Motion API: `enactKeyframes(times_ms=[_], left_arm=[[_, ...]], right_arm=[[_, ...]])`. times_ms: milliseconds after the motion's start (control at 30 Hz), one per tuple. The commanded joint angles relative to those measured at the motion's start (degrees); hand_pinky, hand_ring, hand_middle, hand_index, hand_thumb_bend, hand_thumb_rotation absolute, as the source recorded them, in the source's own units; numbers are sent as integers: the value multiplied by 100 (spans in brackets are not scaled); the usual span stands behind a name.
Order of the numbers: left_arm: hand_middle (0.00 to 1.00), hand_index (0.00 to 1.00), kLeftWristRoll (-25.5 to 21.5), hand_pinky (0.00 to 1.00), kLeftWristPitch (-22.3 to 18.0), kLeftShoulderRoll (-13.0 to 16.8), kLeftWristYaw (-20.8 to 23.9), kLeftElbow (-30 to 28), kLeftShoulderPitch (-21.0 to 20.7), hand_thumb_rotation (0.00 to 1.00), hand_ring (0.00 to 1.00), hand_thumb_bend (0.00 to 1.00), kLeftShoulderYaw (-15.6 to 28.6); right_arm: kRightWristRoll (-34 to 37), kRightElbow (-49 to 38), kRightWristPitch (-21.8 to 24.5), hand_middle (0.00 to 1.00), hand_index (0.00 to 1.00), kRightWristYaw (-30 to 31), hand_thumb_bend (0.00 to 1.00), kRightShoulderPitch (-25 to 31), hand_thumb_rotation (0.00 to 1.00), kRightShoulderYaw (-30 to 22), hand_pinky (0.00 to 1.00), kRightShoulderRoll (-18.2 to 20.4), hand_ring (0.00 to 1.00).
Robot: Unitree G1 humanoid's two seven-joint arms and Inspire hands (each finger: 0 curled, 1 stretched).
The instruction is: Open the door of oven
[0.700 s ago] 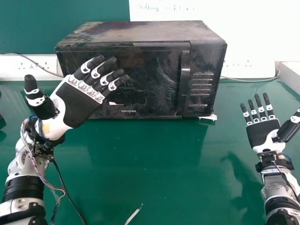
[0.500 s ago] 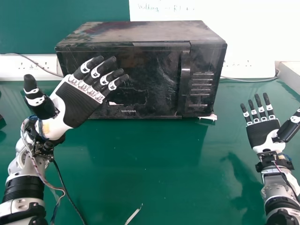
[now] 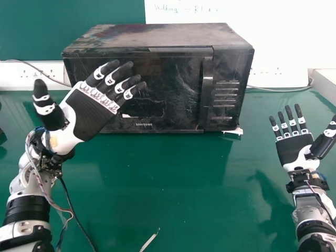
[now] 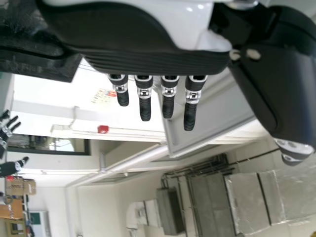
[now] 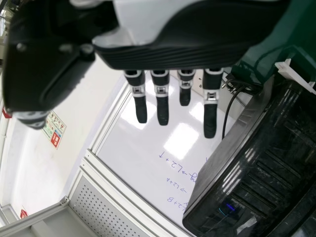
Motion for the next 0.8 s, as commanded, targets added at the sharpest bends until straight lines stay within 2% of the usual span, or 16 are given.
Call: enactKeyframes(times_ms=[0, 333, 467, 767], left_arm=[[91, 92, 108, 63, -49, -46, 138, -186, -30, 81, 83, 90, -125], [93, 100, 351, 58, 155, -138, 947, -1158, 222, 91, 83, 94, -506], [95, 100, 388, 55, 215, -57, 1104, -1235, 228, 93, 84, 96, -570], [96, 97, 635, 55, 139, -13, 1334, -1151, 19, 94, 84, 95, -720]], right_arm=[[19, 52, -3, 99, 88, -18, 100, 12, 81, -12, 74, -5, 95], [3, 39, 0, 98, 86, -62, 100, 15, 82, -7, 73, -14, 95], [0, 41, -17, 99, 87, -67, 100, 14, 84, -2, 74, -11, 95], [23, 35, -15, 100, 87, 4, 100, 24, 81, -13, 75, 15, 96]])
